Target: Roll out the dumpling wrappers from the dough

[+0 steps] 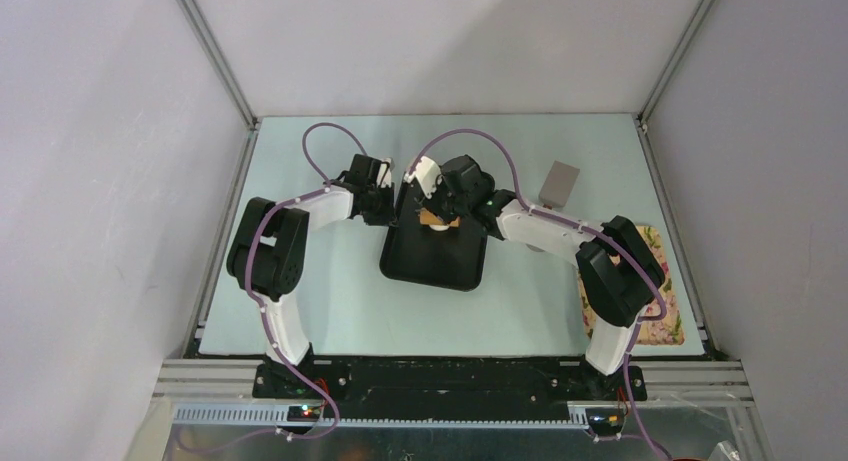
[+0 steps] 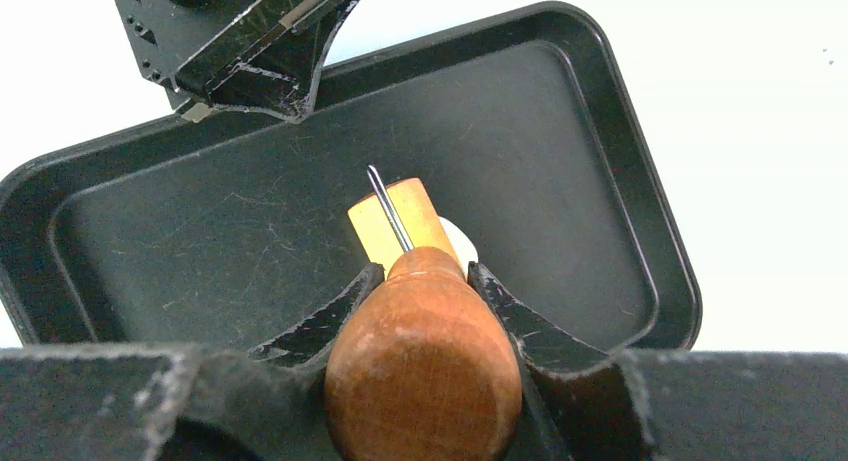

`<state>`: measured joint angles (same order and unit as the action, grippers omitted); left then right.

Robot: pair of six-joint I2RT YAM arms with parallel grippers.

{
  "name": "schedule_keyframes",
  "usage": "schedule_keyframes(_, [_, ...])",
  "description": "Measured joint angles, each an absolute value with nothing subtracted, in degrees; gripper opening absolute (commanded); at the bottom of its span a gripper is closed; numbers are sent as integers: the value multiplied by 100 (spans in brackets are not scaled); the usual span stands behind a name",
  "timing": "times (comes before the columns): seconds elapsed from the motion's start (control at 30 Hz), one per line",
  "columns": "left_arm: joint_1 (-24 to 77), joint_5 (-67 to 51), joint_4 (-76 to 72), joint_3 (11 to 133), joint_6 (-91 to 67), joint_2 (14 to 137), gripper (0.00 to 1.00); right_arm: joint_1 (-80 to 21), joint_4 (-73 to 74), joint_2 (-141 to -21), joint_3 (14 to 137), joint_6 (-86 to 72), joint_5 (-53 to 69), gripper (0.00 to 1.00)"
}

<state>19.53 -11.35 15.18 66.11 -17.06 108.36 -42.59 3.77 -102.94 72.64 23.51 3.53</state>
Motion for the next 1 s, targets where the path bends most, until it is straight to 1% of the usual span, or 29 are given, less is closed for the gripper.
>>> schedule_keyframes(0.27, [1953,-1135,1518,6611,-1706,10836,0,-4252,412,-10294,7253,2432,508,0])
schedule_keyframes(0.6, [1951,-1140,1518,6611,-1706,10836,0,-4073,709,-10239,7253,2418,1256,0])
schedule_keyframes(0.8, [1949,-1155,1516,6611,-1702,10836,0,-4049,1236,-10197,7253,2290,1999,0])
schedule_keyframes(1.0, [1949,-1219,1514,6611,-1702,10840,0,-3861,2069,-9972,7271,1970,2751,0])
